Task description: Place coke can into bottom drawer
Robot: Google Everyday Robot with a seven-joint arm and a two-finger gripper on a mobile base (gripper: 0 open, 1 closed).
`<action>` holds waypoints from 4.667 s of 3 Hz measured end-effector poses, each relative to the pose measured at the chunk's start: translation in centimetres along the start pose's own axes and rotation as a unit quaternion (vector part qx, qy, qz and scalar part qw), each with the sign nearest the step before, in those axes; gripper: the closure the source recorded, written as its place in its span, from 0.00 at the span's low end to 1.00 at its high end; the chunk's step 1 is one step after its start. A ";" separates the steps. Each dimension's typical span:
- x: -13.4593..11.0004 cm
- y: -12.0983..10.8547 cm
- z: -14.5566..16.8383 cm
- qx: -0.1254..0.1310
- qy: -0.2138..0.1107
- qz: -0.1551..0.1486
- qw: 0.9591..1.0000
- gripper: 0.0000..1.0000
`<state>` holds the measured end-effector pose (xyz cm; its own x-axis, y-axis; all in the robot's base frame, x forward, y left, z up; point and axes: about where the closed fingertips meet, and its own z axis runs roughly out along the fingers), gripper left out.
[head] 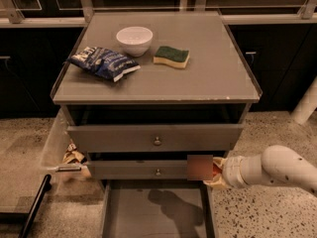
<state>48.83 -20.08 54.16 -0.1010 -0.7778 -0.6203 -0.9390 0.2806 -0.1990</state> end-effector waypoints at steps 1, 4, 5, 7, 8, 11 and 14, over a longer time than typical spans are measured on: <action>0.8 0.4 0.8 0.002 -0.013 0.003 1.000 1.00; 7.2 5.4 12.4 -0.034 -0.054 -0.073 0.995 1.00; 9.1 6.2 15.5 -0.040 -0.065 -0.098 0.992 1.00; 12.1 5.4 19.5 -0.029 -0.056 -0.082 0.995 1.00; 14.2 5.2 23.0 -0.027 -0.042 -0.080 0.996 1.00; 18.9 5.7 30.4 -0.008 -0.018 -0.092 0.996 1.00; 20.2 7.1 34.9 -0.034 -0.031 -0.087 0.995 1.00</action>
Offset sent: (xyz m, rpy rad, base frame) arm -0.0178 0.0188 -0.1486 0.0569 0.0490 0.0827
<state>51.62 -14.20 13.78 0.0842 -0.7747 -0.6267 -0.9606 0.1040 -0.2577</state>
